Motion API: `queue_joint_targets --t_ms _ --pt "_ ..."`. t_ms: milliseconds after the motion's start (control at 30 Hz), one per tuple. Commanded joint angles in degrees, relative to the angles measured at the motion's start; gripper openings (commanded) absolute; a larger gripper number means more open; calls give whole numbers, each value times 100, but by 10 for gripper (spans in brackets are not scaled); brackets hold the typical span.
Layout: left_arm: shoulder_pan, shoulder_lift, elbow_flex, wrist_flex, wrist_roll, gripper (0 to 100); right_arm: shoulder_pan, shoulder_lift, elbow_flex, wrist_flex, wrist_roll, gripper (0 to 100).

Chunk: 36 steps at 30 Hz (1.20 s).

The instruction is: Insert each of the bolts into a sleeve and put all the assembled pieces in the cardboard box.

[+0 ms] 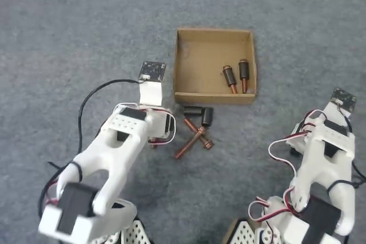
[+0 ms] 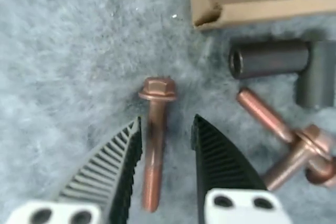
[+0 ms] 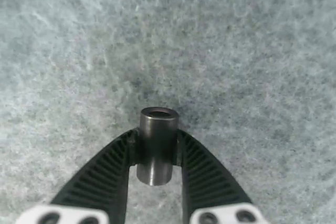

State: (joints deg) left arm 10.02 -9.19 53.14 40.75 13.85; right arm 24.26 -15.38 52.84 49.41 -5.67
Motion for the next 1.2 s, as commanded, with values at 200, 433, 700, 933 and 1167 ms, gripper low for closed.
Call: queue_joint_targets --t_ms 200,433,700,933,1167 --pt "-44 431 -655 -35 387 126 -57 -347 -26 -57 -18 7" --pt "9 440 -620 -229 360 12 -57 -347 -26 -22 -18 7" --pt "9 448 -549 -211 387 12 -57 -347 -18 -13 -18 7" --pt "-18 440 -567 -105 387 13 -57 -347 -18 -13 -18 7" --pt "-35 440 -558 -26 554 89 -57 -347 -18 -13 -18 7"
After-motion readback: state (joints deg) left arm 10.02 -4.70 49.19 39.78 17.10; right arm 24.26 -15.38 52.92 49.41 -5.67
